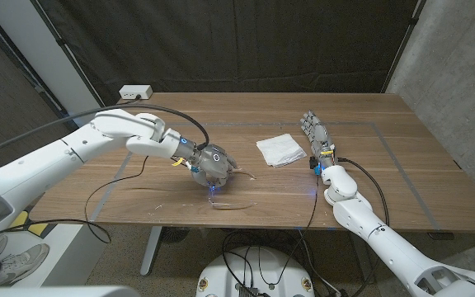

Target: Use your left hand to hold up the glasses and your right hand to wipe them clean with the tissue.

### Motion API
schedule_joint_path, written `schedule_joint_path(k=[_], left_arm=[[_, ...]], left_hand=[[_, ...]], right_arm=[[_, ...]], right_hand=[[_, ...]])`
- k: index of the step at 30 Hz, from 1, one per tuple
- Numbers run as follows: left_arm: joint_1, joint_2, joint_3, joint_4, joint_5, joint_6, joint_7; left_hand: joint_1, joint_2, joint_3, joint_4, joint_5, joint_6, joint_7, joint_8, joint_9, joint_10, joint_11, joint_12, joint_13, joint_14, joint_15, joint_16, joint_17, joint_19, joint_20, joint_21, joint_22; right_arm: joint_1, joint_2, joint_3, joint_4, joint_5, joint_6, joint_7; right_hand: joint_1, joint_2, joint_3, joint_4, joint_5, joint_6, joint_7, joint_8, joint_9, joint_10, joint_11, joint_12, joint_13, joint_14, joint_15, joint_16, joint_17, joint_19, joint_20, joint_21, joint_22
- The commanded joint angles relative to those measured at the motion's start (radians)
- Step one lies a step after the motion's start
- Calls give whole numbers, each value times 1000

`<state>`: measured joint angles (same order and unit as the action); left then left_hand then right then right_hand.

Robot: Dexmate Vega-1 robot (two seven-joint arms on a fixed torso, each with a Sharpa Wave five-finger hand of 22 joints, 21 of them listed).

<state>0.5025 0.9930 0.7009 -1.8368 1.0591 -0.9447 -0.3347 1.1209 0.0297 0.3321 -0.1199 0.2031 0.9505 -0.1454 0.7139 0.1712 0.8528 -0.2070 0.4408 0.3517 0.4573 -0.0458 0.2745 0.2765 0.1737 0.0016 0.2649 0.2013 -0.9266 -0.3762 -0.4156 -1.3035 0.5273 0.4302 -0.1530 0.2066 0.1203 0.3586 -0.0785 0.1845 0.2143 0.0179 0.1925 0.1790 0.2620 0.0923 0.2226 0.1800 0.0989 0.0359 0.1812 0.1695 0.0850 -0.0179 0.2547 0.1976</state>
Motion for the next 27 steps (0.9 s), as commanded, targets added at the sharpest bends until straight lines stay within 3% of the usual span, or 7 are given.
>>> schedule_joint_path(k=[1,16,27], left_arm=[[23,3,-12,6,-6,28,20],[121,-45,-107,14,-77,271,62],[185,-110,-167,43,-280,456,-5]], left_hand=[[9,43,23,1,-6,81,16,-13,0,40,3,27,11,30,-188,-11,7,17,-9,11,2],[35,62,22,-13,-18,105,54,-37,9,84,13,66,26,76,-192,-4,26,28,-20,14,1],[36,61,21,-14,-23,120,67,-44,11,94,12,80,32,91,-187,-8,30,28,-18,14,2]], right_arm=[[8,2,-4,6,0,-11,3],[10,0,-4,0,-4,-14,-2],[1,-10,-2,-19,-7,-25,-11]], right_hand=[[-3,1,-4,-2,-1,8,5,-1,6,9,-2,0,5,10,-4,2,2,9,0,-3,2],[-4,0,-6,-2,-2,8,6,-1,6,9,-1,-1,5,9,-4,1,2,9,0,-4,2],[-3,0,-6,-3,-2,9,7,-1,6,9,-5,-2,5,8,-4,0,2,9,0,-5,2]])
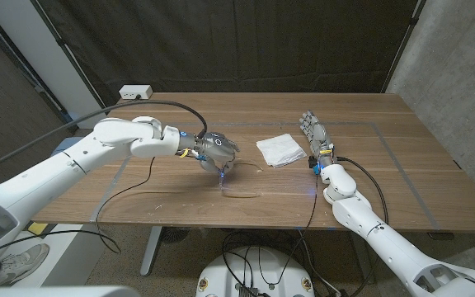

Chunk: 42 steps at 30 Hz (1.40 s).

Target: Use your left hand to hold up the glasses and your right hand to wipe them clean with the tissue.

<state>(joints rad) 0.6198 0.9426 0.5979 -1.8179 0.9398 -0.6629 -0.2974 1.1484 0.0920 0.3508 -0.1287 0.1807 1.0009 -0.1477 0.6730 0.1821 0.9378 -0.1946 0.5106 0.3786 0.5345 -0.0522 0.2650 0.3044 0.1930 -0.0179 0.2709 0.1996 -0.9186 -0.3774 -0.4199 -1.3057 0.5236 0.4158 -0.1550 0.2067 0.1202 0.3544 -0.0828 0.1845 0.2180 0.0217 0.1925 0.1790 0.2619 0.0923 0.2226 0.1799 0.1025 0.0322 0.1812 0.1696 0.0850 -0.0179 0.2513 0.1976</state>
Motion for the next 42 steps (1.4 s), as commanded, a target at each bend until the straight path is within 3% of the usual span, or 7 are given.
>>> schedule_joint_path(k=[1,20,29,42], left_arm=[[71,-64,-69,27,-183,187,-51],[164,-184,-185,63,-615,401,-65],[193,-233,-221,65,-723,460,-44],[218,-325,-268,102,-906,541,-49]], left_hand=[[9,-1,2,-5,-1,70,73,-4,0,9,0,10,6,14,-180,1,2,8,2,8,3],[5,0,13,-5,-5,70,90,-13,15,6,13,25,13,26,-174,-18,-2,5,12,8,5],[3,6,20,-3,-3,61,97,-13,30,-5,22,29,18,29,-173,-25,-2,1,22,8,6],[2,8,26,-5,2,59,107,-9,43,-4,42,39,22,34,-173,-30,1,2,25,10,7]], right_arm=[[-7,-10,3,-17,-4,-11,-9],[-5,-31,-2,-38,-37,-40,-36],[-8,-71,-16,-98,-105,-122,-102],[-19,-134,-38,-191,-212,-250,-186]], right_hand=[[-3,0,-2,1,-2,5,3,-1,6,9,-5,-2,5,5,-1,0,1,9,0,-2,2],[7,3,2,-4,-1,5,5,-2,6,9,-5,-3,5,5,-2,-1,0,11,0,-3,2],[43,3,17,-29,6,11,-9,2,5,9,-31,-5,5,18,6,2,0,17,-1,-5,0],[90,-8,28,-59,10,47,-25,13,7,37,-44,4,7,92,29,19,4,21,49,-7,3]])
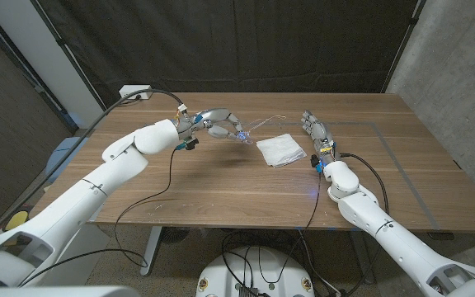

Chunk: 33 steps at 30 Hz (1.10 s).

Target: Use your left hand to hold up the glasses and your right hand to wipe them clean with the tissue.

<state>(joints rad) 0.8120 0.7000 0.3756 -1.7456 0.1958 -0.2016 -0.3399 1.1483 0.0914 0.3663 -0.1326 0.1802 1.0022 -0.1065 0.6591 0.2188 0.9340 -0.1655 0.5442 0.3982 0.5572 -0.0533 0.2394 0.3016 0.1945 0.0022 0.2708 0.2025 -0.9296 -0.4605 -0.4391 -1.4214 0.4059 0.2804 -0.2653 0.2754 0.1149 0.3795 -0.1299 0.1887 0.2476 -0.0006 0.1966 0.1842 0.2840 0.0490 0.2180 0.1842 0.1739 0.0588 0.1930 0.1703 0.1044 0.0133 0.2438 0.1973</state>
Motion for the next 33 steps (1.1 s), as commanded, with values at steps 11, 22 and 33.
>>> schedule_joint_path(k=[11,22,33], left_arm=[[22,-163,-95,70,-338,201,-78],[13,-215,-129,98,-394,266,-110],[23,-284,-198,95,-465,399,-103]], left_hand=[[-1,15,19,0,10,46,84,6,20,-2,26,16,8,16,-169,-9,8,1,11,12,5],[-3,18,25,0,14,37,93,8,32,-7,40,25,13,17,-166,-11,14,9,16,17,7],[-7,22,28,0,19,34,105,14,46,-2,52,39,18,25,-165,-8,26,14,17,22,9]], right_arm=[[-7,-128,-59,-192,-232,-278,-125],[17,-196,-127,-300,-392,-445,-116],[36,-243,-193,-384,-528,-579,-68]], right_hand=[[56,-7,11,-28,7,36,-14,15,4,47,-7,19,5,51,-20,9,7,13,35,5,7],[80,-10,16,-36,5,35,-19,14,5,51,-21,18,6,51,-29,4,7,13,46,5,8],[119,-15,26,-47,3,31,-21,14,6,48,-39,15,7,55,-49,1,8,24,51,9,8]])
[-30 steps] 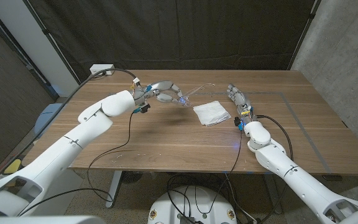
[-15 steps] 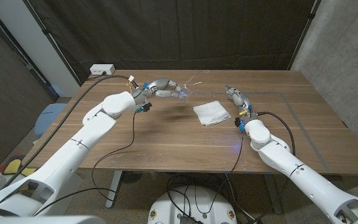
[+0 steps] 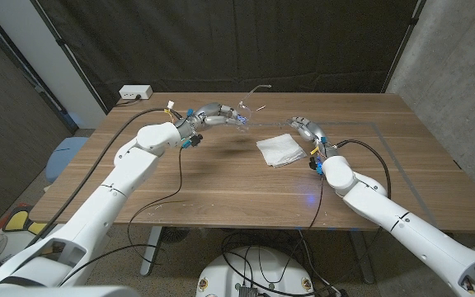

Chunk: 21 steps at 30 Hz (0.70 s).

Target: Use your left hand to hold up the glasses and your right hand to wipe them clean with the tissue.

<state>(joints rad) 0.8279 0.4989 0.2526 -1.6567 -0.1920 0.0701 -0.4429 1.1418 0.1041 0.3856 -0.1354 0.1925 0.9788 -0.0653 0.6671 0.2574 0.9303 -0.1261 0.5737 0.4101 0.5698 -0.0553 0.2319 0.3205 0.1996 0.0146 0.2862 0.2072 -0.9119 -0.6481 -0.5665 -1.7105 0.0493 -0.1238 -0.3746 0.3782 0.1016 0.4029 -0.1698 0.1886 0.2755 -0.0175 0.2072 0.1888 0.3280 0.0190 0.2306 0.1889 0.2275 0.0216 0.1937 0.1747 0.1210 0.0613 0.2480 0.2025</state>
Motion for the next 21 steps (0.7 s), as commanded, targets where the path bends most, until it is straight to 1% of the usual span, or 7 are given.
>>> schedule_joint_path(k=[1,4,7,12,15,20,21], left_arm=[[12,-92,-83,0,-75,138,17],[27,-118,-106,-21,-68,172,62],[39,-139,-124,-40,-56,204,98],[51,-165,-151,-65,-35,251,133],[57,-179,-164,-77,-22,267,146],[65,-199,-179,-96,7,288,166],[66,-205,-182,-99,12,293,170]], left_hand=[[-1,9,9,3,7,54,69,5,8,3,13,11,7,13,-163,0,8,10,5,8,4],[-2,9,10,2,9,54,72,7,13,5,19,15,8,17,-162,1,11,14,4,10,5],[-3,4,11,1,11,58,73,11,17,7,18,20,10,23,-162,2,13,23,0,15,5],[-6,2,12,0,13,58,76,14,24,10,21,28,13,28,-162,2,17,28,-4,19,6],[-8,1,14,0,13,60,73,16,27,8,24,30,14,30,-161,1,18,29,-4,21,7],[-10,1,17,1,14,58,77,17,32,6,25,34,16,31,-160,-1,21,30,-2,23,7],[-11,1,17,1,15,57,78,18,33,6,24,35,16,31,-159,-1,21,31,-2,24,7]], right_arm=[[19,-59,-71,-104,-186,-188,43],[21,-71,-88,-132,-230,-234,53],[23,-78,-104,-155,-270,-277,63],[36,-86,-131,-182,-329,-338,93],[47,-92,-151,-195,-363,-369,122],[71,-97,-182,-204,-406,-402,178],[76,-98,-190,-205,-417,-412,190]], right_hand=[[19,-4,3,-8,3,2,-4,3,2,2,-10,1,2,2,-14,0,4,8,4,5,3],[27,-9,4,-10,1,1,-4,3,2,-6,-14,-2,2,1,-16,-1,4,9,4,5,3],[43,-25,1,-11,-5,-12,-5,-1,2,-24,-14,-10,3,-7,-20,-5,5,9,3,4,3],[51,-43,-6,-9,-8,-20,-8,-3,3,-44,-13,-17,4,-24,-19,-10,7,3,2,1,3],[52,-49,-9,-5,-9,-25,-10,-4,3,-54,-7,-21,5,-28,-18,-10,9,-1,2,0,3],[49,-56,-19,7,-11,-61,-16,-16,4,-81,-9,-28,6,-45,-14,-10,14,-14,0,-6,4],[48,-56,-21,10,-11,-73,-19,-19,4,-87,-3,-29,6,-51,-13,-11,15,-17,-1,-6,5]])
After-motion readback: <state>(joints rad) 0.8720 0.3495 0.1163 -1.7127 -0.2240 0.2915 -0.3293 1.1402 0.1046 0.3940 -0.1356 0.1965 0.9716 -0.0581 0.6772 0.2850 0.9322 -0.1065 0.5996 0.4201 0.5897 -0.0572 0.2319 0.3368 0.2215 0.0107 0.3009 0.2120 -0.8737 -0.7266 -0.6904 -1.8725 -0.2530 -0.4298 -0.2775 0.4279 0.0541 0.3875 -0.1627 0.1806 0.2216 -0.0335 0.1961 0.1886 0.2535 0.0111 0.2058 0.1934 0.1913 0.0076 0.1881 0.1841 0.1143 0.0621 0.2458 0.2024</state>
